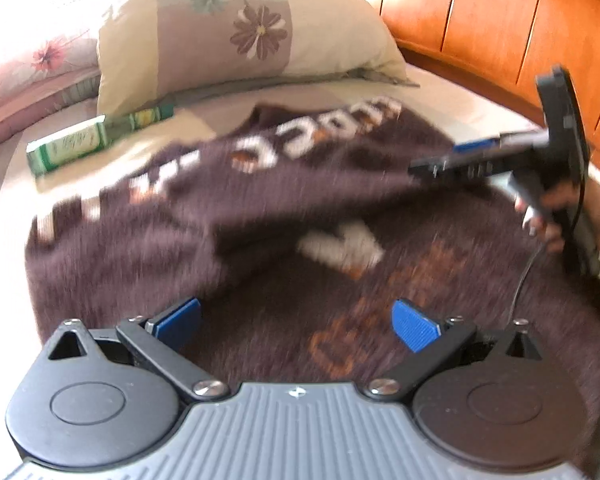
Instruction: Fold clothes
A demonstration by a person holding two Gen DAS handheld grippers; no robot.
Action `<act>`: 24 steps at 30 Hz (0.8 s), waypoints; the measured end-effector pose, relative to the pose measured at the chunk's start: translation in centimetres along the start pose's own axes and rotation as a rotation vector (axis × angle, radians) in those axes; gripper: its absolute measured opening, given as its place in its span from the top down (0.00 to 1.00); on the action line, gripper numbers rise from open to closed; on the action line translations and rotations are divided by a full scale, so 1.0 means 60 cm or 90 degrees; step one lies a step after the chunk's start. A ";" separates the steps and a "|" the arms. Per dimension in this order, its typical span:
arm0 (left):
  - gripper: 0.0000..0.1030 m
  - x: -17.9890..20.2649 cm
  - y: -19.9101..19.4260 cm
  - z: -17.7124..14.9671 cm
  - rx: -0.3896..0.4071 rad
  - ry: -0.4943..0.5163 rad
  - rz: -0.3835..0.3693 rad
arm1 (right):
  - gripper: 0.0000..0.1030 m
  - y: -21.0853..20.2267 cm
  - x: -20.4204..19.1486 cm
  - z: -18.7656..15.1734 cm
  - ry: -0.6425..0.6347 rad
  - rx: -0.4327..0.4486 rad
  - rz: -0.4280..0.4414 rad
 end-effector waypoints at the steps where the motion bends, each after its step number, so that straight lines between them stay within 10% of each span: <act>1: 0.01 0.000 -0.003 0.011 -0.001 -0.002 0.002 | 0.00 -0.008 -0.003 0.004 -0.011 0.008 -0.006; 13: 0.01 0.157 0.193 0.264 -0.139 -0.063 -0.194 | 0.00 -0.044 -0.010 -0.016 -0.030 -0.012 0.078; 24: 0.02 0.276 0.336 0.301 -0.226 -0.086 -0.271 | 0.00 -0.031 -0.018 -0.038 -0.070 -0.033 0.095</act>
Point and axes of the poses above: each gripper's, at about its wrist camera, not at the fingertips, and y roughly the way its jaws point, x to its right, z to its top, the point moved 10 cm from there along y, roughly the way its jaws point, and after that the axes turned 8 degrees about y, right-handed, at the moved point
